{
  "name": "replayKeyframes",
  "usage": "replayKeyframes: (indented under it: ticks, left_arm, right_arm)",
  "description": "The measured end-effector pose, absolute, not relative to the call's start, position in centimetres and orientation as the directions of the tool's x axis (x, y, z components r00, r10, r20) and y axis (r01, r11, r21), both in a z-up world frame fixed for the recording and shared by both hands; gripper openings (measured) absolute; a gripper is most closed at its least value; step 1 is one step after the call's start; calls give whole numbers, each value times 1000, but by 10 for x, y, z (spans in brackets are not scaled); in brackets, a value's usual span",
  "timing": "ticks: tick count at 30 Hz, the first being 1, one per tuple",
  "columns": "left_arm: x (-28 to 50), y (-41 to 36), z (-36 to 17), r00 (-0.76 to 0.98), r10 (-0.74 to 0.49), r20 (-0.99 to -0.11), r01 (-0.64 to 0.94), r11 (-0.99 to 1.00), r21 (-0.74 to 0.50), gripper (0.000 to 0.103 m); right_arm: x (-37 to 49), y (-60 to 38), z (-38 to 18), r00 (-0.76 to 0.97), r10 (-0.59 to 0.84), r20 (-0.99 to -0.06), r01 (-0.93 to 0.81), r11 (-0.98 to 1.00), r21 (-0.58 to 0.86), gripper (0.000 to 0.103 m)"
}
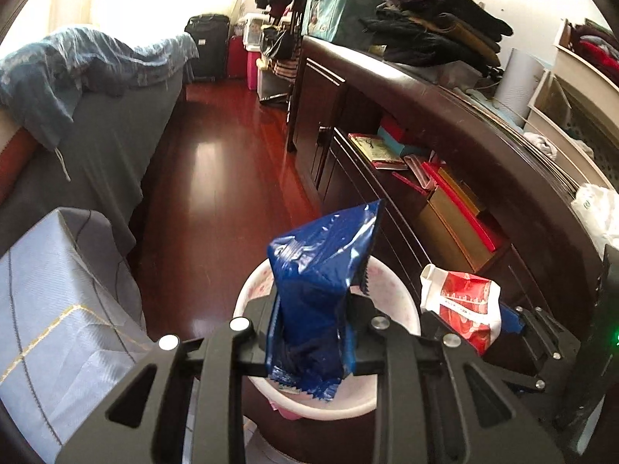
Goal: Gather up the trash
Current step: 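Carry both bags over the wastebasket and open both tools to drop them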
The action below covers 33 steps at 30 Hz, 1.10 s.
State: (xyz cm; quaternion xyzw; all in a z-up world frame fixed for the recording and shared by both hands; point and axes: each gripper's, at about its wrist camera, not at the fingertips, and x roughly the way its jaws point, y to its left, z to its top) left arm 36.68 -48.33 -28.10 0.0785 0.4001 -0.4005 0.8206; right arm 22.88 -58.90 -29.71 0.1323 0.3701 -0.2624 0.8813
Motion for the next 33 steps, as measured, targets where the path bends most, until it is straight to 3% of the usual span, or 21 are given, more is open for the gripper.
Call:
replayKeyframes:
  ticks: [6,14,17,20,33]
  left_arm:
    - [378,-490,-293,342,-590,-731,707,674,-214,39]
    - [375,-492,-291,344,-613,-711,720,659,-219,74]
    - [373,-489,-284,373,-614,-696,716,667,-205,86]
    - [372,-486,-278,397,-612,-684,711,677,-193,93]
    - [359,-459,-247,470,-605,-643,683,710,-169,93]
  right_arm:
    - [241,-600,-313,562,-366,-742,575,818,32,65]
    - [249,-608,-324,544,-382,-747,589,808,16,66]
    - [248,-609,-323,545,-385,-745,594,804,19,71]
    - [247,-609,-321,548,-394,-738,593,805,11,76]
    - [225,-589,-302,544,-394,-741,597,802,12,81]
